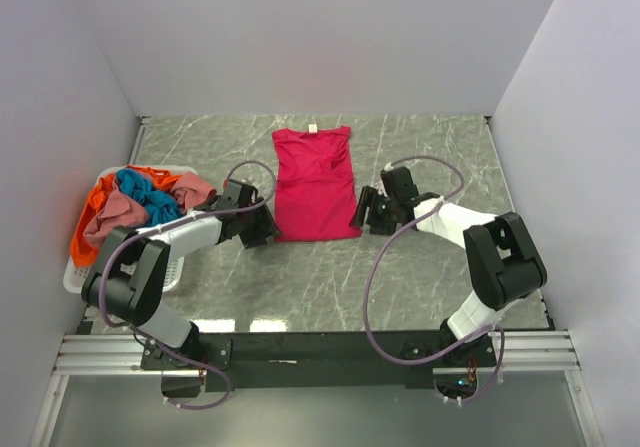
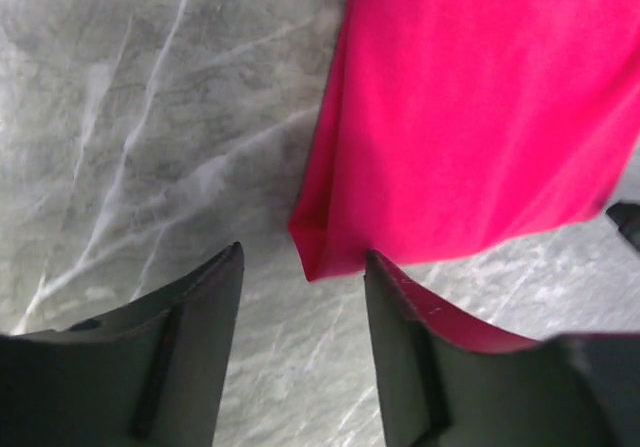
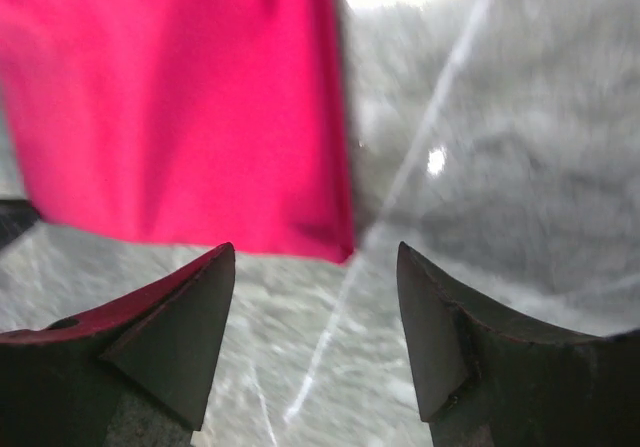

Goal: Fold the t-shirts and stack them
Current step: Fold the tshirt

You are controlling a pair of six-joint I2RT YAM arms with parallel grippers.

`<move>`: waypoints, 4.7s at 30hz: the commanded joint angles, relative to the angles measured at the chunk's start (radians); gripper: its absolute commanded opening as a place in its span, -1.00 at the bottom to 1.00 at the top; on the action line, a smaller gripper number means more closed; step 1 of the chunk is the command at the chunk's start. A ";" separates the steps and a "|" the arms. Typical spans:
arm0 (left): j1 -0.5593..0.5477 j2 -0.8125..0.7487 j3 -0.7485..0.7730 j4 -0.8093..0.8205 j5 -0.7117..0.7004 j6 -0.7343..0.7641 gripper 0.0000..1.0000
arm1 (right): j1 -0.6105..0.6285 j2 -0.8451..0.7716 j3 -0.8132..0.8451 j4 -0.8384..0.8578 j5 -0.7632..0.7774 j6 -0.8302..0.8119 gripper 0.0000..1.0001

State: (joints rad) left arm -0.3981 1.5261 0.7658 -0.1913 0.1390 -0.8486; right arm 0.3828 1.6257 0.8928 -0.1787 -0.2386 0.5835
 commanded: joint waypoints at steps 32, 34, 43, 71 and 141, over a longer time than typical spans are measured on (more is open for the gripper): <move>-0.015 0.089 -0.014 0.059 -0.026 -0.021 -0.99 | -0.009 0.071 -0.080 0.117 -0.083 0.049 -0.24; -0.016 0.085 -0.022 0.062 -0.029 -0.026 -0.99 | -0.010 0.074 -0.086 0.120 -0.080 0.053 -0.24; -0.028 0.045 -0.051 0.026 -0.044 -0.043 -0.99 | -0.010 0.026 -0.147 0.097 -0.079 0.032 -1.00; -0.229 -0.440 0.010 -0.384 -0.257 -0.161 -0.99 | 0.117 -0.544 -0.160 -0.206 0.056 0.026 -1.00; 0.163 0.343 0.722 -0.076 -0.039 0.175 0.99 | -0.130 0.418 0.747 -0.188 -0.064 -0.112 0.50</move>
State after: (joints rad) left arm -0.2340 1.9987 1.5536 -0.3328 0.0677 -0.6678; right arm 0.2253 2.1311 1.6836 -0.3733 -0.3443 0.5095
